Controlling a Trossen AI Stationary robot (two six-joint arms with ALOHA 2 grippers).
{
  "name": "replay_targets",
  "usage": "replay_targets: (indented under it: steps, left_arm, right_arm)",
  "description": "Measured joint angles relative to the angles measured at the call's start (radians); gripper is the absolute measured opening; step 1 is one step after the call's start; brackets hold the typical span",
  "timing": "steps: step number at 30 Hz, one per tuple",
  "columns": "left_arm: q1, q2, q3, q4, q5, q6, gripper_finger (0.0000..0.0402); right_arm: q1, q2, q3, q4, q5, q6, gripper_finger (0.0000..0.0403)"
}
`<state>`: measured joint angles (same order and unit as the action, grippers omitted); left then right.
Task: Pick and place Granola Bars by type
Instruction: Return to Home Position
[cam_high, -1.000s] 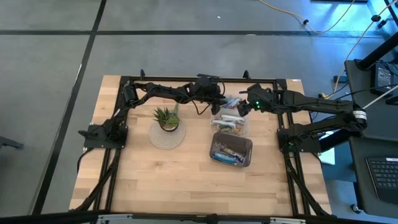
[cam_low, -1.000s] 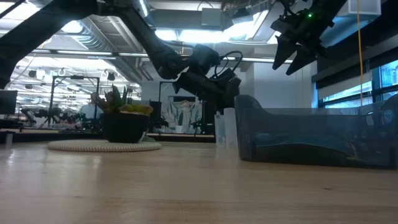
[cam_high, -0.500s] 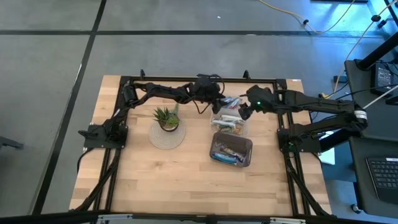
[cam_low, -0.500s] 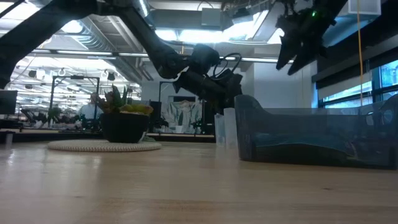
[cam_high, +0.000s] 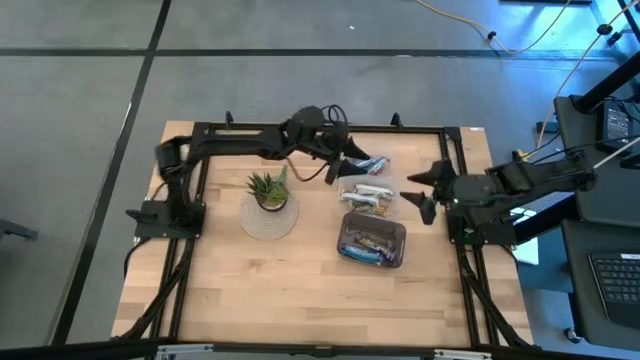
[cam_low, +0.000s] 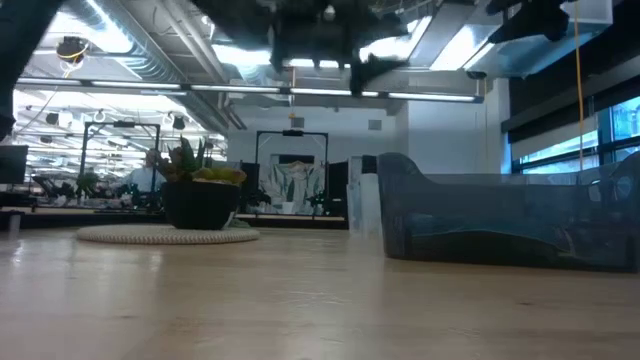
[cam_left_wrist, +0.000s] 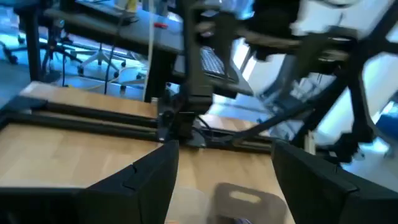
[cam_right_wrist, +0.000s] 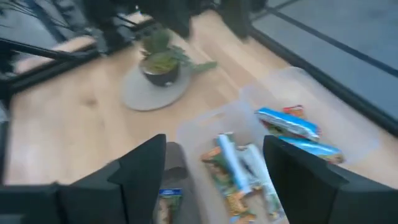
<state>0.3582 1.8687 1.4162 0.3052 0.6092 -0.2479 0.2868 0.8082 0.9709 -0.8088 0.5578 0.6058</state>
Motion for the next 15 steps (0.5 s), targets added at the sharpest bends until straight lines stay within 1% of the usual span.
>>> replay_targets:
  steps: [2,3,6,7,8,10,13,15]
  left_arm:
    - [-0.025,-0.077,0.0,-0.117,-0.047,0.066,0.0247]
    - [-0.041,-0.116,0.0,-0.188,-0.099,0.097,0.0247]
    - [-0.099,-0.227,-0.001,-0.406,-0.32,0.169,0.0249]
    - [-0.123,-0.26,-0.007,-0.455,-0.396,0.178,0.0249]
    - [-0.148,-0.295,-0.023,-0.479,-0.462,0.181,0.025]
    - [-0.197,-0.367,-0.083,-0.483,-0.549,0.18,0.025]
    - [-0.257,-0.485,-0.21,-0.443,-0.61,0.141,0.0251]
    - [-0.289,-0.57,-0.318,-0.38,-0.649,0.125,0.0251]
  right_arm:
    - [0.065,-0.021,-0.033,0.026,0.03,0.021,0.0272]
    - [0.1,-0.031,-0.057,0.042,0.049,0.024,0.0272]
    - [0.198,-0.053,-0.137,0.106,0.102,0.041,0.0272]
    - [0.226,-0.06,-0.164,0.139,0.114,0.041,0.0272]
    - [0.252,-0.065,-0.193,0.178,0.129,0.04,0.0272]
    - [0.295,-0.074,-0.249,0.256,0.163,0.02,0.0272]
    - [0.348,-0.101,-0.323,0.343,0.219,0.017,0.0272]
    - [0.377,-0.125,-0.368,0.375,0.246,0.016,0.0272]
